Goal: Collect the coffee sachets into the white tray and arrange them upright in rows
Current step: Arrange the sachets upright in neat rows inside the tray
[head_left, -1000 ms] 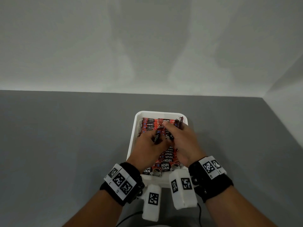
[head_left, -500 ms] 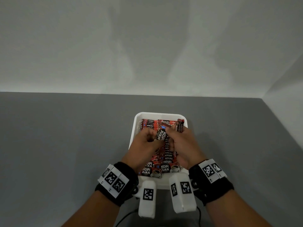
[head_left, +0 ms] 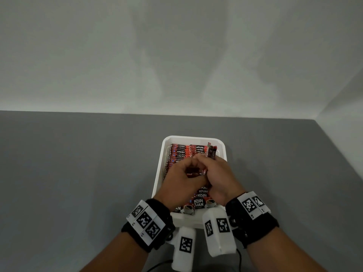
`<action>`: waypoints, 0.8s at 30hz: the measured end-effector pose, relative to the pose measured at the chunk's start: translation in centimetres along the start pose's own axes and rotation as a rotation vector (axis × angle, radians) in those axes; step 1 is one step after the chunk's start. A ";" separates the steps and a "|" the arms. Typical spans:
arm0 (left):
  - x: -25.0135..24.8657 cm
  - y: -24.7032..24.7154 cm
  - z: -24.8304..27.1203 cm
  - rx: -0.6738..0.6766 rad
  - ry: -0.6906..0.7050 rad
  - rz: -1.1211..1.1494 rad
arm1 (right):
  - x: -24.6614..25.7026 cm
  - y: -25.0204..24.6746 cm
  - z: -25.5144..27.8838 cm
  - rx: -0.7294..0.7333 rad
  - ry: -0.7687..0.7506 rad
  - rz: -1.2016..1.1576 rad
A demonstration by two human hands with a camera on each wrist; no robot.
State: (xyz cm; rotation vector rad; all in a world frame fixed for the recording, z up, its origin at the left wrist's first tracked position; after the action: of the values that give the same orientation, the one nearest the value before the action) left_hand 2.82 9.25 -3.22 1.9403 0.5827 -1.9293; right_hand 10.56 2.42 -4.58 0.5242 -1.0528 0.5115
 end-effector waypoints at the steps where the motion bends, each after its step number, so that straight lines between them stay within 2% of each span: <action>1: 0.1 -0.1 -0.2 0.006 -0.005 -0.002 | 0.0 0.0 0.0 0.013 0.020 -0.009; 5: -0.1 -0.4 -0.9 0.015 0.020 -0.050 | -0.3 0.7 0.3 0.120 0.109 -0.048; 7: -0.2 -0.6 -1.0 -0.006 0.009 -0.024 | 0.0 1.3 0.6 0.185 0.103 -0.088; 9: 0.1 -1.0 -1.1 -0.029 -0.038 0.114 | 0.4 1.1 0.7 0.233 0.016 -0.068; 10: 0.3 -1.3 -1.1 -0.036 -0.077 0.226 | 0.8 0.5 0.8 0.242 -0.060 0.019; 12: 0.7 -1.4 -1.0 -0.016 -0.173 0.475 | 2.6 -0.1 1.7 0.301 -0.268 0.313; 14: 0.7 -1.1 -0.7 0.049 -0.235 0.652 | 3.5 0.2 2.5 0.389 -0.407 0.606; 17: 0.8 -0.4 -0.4 0.114 -0.273 0.733 | 4.4 0.8 2.8 0.382 -0.510 0.803; 20: 0.8 -0.1 -0.2 0.112 -0.281 0.757 | 4.7 1.5 2.8 0.376 -0.589 0.855; 24: 1.0 0.0 -0.1 0.100 -0.285 0.795 | 4.4 2.2 3.1 0.402 -0.623 0.907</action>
State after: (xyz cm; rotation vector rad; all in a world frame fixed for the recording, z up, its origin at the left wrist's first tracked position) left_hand 2.94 9.36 -4.17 1.5486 -0.3344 -1.6528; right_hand 8.88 2.77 1.02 0.5523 -1.8023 1.4414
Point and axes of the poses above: each hand's wrist, its own z-axis away from the middle knuckle, its own y-axis out of the palm, x = y × z, the point moved 8 cm from there along -z, towards the middle knuckle, and after that the axes turned 3 degrees about z, right-handed, at the moved point
